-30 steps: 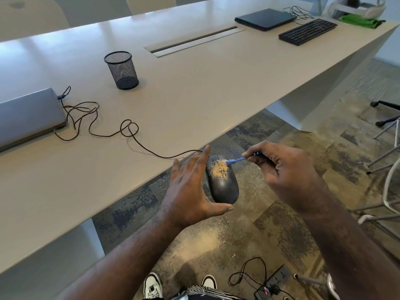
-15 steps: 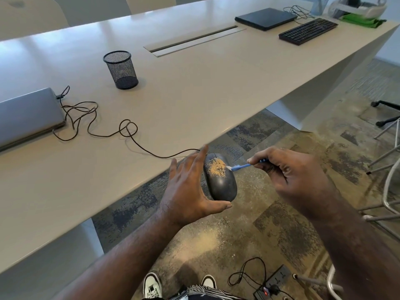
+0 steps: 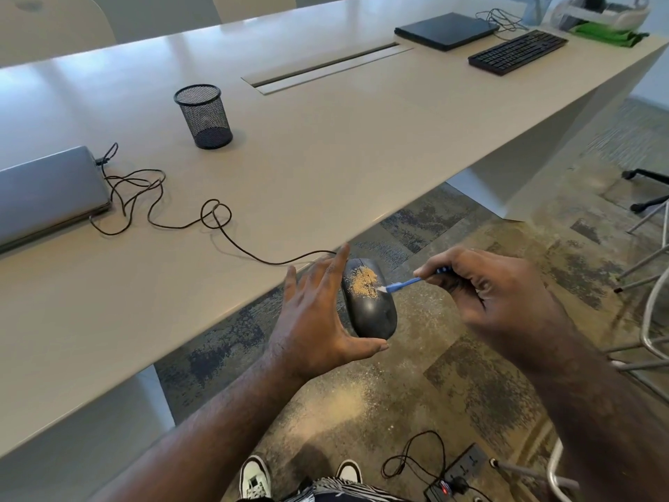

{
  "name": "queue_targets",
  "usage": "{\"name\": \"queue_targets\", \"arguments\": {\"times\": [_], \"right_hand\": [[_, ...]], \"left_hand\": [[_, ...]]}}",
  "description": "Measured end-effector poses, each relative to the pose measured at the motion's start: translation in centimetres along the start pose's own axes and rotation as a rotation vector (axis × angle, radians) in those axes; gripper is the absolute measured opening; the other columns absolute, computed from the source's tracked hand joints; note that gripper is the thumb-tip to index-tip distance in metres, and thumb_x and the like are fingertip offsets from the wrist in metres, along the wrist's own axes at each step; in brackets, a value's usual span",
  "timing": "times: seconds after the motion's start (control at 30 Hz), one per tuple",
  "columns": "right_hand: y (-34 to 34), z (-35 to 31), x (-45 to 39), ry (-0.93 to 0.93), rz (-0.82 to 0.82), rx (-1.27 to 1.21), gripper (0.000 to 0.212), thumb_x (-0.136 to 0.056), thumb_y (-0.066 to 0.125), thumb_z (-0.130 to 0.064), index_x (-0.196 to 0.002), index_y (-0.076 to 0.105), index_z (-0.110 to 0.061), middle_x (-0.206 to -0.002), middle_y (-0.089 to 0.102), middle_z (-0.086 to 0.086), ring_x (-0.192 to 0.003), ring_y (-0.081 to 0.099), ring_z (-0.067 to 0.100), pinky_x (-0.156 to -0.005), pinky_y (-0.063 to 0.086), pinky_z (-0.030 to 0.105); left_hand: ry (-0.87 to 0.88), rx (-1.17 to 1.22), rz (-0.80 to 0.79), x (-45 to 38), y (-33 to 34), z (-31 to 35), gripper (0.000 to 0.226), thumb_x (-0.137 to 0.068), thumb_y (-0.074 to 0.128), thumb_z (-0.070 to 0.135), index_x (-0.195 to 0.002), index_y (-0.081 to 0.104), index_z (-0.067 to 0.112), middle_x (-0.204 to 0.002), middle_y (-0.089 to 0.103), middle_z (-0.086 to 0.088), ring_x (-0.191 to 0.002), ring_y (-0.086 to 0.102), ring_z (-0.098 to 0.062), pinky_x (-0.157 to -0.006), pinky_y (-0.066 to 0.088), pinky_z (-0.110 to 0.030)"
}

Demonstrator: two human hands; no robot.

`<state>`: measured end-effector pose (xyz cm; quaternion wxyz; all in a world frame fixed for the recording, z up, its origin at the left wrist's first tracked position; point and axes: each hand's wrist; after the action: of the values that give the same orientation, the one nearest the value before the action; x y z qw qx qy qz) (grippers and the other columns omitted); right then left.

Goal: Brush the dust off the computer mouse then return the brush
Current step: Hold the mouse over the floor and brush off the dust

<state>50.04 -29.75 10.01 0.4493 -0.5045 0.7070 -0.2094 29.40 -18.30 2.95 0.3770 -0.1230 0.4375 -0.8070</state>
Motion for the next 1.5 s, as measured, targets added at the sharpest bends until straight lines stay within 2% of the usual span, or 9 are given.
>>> {"name": "queue_targets", "arguments": {"times": [0.07, 0.23, 0.53, 0.73, 0.9, 1.03, 1.23, 1.4, 1.5], "right_hand": [[-0.2, -0.1, -0.1, 0.019, 0.025, 0.002, 0.018, -0.087, 0.069, -0.006, -0.103, 0.074, -0.015, -0.092, 0.070, -0.011, -0.085, 0.066, -0.001, -0.075, 0.050, 0.005], [0.3, -0.6, -0.7, -0.003, 0.088, 0.029, 0.019, -0.088, 0.069, -0.007, -0.105, 0.074, -0.013, -0.095, 0.075, -0.004, -0.083, 0.070, 0.006, -0.077, 0.056, 0.017], [0.1, -0.1, -0.3, 0.038, -0.031, 0.032, 0.019, -0.087, 0.070, -0.007, -0.103, 0.073, -0.016, -0.088, 0.062, -0.021, -0.084, 0.057, -0.019, -0.072, 0.042, -0.003], [0.0, -0.6, -0.4, 0.010, 0.068, -0.003, 0.018, -0.088, 0.069, -0.007, -0.104, 0.073, -0.015, -0.095, 0.074, -0.006, -0.084, 0.069, 0.005, -0.076, 0.056, 0.018], [0.3, -0.5, -0.1, 0.016, -0.034, 0.012, 0.024, -0.086, 0.072, -0.004, -0.105, 0.073, -0.018, -0.096, 0.073, -0.010, -0.084, 0.069, 0.001, -0.076, 0.055, 0.014], [-0.5, -0.3, 0.3, 0.046, -0.033, -0.007, 0.021, -0.086, 0.071, -0.005, -0.103, 0.074, -0.017, -0.090, 0.067, -0.016, -0.086, 0.064, -0.008, -0.073, 0.048, 0.002], [-0.3, -0.8, 0.3, 0.003, 0.025, -0.021, 0.021, -0.087, 0.070, -0.005, -0.105, 0.073, -0.015, -0.098, 0.075, -0.005, -0.089, 0.070, 0.001, -0.080, 0.055, 0.013], [-0.3, -0.7, 0.5, 0.032, -0.073, 0.006, 0.021, -0.086, 0.070, -0.008, -0.104, 0.073, -0.019, -0.093, 0.071, -0.012, -0.081, 0.063, -0.010, -0.073, 0.048, 0.002], [-0.7, -0.7, 0.6, 0.041, -0.034, 0.004, 0.020, -0.086, 0.070, -0.006, -0.103, 0.074, -0.015, -0.090, 0.069, -0.014, -0.083, 0.062, -0.009, -0.072, 0.046, 0.000]], "left_hand": [[-0.007, 0.000, -0.003, 0.1, 0.0, 0.0, 0.135, -0.055, 0.074, 0.076, -0.155, -0.007, 0.033, -0.158, 0.024, 0.005, -0.148, 0.015, -0.012, -0.122, -0.006, -0.051], [0.003, -0.009, -0.021, 0.2, 0.1, 0.2, 0.134, -0.056, 0.072, 0.076, -0.155, -0.008, 0.032, -0.159, 0.022, 0.004, -0.148, 0.013, -0.012, -0.121, -0.006, -0.052], [-0.003, -0.014, -0.011, 0.2, -0.2, 0.1, 0.135, -0.057, 0.075, 0.074, -0.155, -0.006, 0.030, -0.159, 0.023, 0.003, -0.148, 0.015, -0.013, -0.121, -0.006, -0.053], [0.007, -0.011, -0.012, 0.2, -0.1, 0.3, 0.135, -0.057, 0.074, 0.074, -0.155, -0.007, 0.031, -0.158, 0.023, 0.004, -0.148, 0.015, -0.012, -0.121, -0.003, -0.053], [0.003, 0.000, -0.011, 0.1, -0.2, 0.4, 0.135, -0.057, 0.076, 0.073, -0.154, -0.010, 0.032, -0.159, 0.022, 0.004, -0.147, 0.014, -0.011, -0.122, -0.006, -0.052], [-0.006, -0.007, 0.001, 0.2, -0.2, 0.0, 0.135, -0.055, 0.073, 0.077, -0.155, -0.007, 0.032, -0.158, 0.025, 0.005, -0.147, 0.017, -0.011, -0.122, -0.004, -0.052], [0.005, -0.014, -0.001, 0.2, 0.0, 0.2, 0.135, -0.056, 0.073, 0.077, -0.155, -0.006, 0.031, -0.158, 0.024, 0.004, -0.147, 0.016, -0.012, -0.122, -0.005, -0.052], [0.000, -0.022, 0.006, 0.1, 0.0, 0.1, 0.135, -0.056, 0.075, 0.076, -0.155, -0.005, 0.030, -0.157, 0.024, 0.004, -0.147, 0.017, -0.012, -0.122, -0.004, -0.053], [-0.004, -0.023, 0.008, 0.2, 0.0, 0.0, 0.136, -0.056, 0.074, 0.076, -0.156, -0.005, 0.029, -0.158, 0.024, 0.003, -0.147, 0.016, -0.012, -0.121, -0.006, -0.053]]}}
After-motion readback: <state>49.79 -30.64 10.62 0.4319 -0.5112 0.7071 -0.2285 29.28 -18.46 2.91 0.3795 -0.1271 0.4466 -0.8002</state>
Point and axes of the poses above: each hand's wrist, its own x-axis away from the middle knuckle, its own y-axis out of the palm, z = x × y
